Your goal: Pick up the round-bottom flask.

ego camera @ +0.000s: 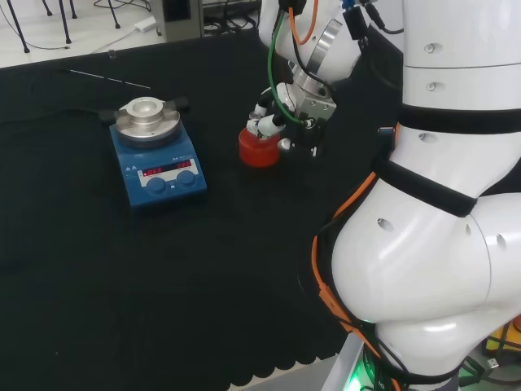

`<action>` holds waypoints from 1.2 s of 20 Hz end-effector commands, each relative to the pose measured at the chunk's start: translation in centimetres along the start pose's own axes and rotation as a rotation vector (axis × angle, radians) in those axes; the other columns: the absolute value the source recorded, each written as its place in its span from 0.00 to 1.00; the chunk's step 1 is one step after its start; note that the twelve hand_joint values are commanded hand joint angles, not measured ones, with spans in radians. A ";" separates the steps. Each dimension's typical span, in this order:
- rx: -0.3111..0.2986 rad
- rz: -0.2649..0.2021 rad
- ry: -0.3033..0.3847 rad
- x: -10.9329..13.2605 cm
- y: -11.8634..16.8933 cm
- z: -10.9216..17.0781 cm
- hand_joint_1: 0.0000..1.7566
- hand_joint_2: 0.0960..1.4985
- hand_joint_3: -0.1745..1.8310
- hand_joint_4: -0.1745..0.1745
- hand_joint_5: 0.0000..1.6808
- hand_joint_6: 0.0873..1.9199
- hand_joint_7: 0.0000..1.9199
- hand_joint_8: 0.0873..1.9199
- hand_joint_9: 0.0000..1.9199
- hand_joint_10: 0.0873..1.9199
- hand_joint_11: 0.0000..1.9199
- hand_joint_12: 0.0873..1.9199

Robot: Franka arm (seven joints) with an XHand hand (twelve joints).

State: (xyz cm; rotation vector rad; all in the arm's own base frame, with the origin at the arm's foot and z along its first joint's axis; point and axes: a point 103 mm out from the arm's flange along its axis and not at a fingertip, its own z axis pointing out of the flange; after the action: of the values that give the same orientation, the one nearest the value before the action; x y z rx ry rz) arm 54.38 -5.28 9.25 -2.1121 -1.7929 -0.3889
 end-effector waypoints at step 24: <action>0.052 0.012 0.061 5.7 -5.2 -8.0 0.63 0.38 0.53 0.66 0.65 0.56 0.18 0.26 0.27 0.26 0.08 0.68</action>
State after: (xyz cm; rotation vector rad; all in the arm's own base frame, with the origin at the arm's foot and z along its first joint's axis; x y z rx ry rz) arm 51.22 -4.13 18.35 -2.0690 -1.7229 -0.4129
